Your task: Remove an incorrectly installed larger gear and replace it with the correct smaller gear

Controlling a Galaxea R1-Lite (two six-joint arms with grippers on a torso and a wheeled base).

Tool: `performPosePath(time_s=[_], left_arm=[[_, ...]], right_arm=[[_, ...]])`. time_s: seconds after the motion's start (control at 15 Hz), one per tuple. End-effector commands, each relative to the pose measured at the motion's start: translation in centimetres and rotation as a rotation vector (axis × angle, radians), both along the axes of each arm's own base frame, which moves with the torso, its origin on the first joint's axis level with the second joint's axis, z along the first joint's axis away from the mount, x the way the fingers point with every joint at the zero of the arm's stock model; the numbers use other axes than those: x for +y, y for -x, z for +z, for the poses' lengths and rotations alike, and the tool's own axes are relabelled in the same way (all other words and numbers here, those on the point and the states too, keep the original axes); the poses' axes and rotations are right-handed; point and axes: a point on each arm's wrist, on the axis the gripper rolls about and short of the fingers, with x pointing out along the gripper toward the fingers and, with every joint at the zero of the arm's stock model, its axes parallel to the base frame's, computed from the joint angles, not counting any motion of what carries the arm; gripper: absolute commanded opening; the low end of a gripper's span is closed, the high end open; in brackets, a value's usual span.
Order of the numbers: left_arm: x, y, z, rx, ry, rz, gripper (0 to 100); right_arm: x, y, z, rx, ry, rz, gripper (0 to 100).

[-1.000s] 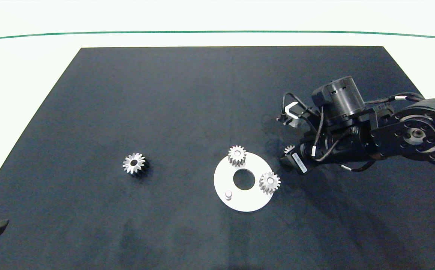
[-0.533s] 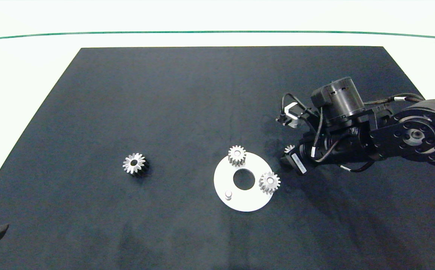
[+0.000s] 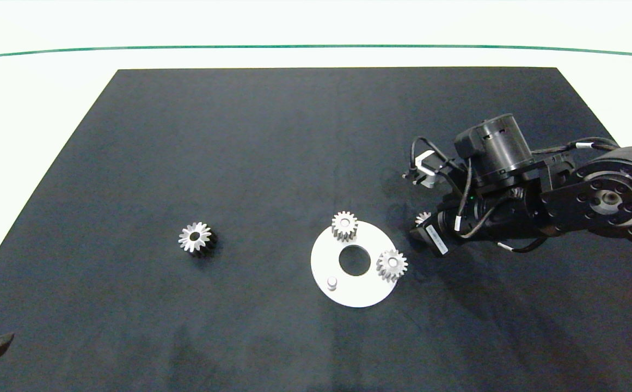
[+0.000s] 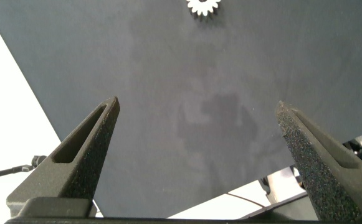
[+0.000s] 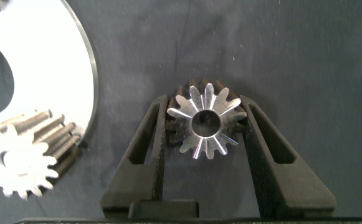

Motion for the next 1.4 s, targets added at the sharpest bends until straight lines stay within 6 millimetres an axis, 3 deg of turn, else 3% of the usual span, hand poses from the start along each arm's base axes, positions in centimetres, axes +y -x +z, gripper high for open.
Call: performPosePath(time_s=[0.07, 0.47, 1.0, 1.4], left_arm=[[0.0, -0.1, -0.3, 0.015, -0.009, 0.000, 100], [0.1, 0.2, -0.2, 0.001, -0.005, -0.001, 100], [0.4, 0.9, -0.1, -0.033, 0.010, -0.002, 100], [0.7, 1.5, -0.1, -0.052, 0.021, -0.018, 100]], right_arm=[[-0.4, 1.2, 1.7, -0.041, -0.024, 0.014, 28], [0.4, 4.4, 4.4, -0.095, -0.083, 0.168, 28], [3.9, 6.4, 5.5, -0.051, -0.054, 0.316, 28], [7.1, 6.7, 4.9, -0.019, -0.033, 0.399, 28]])
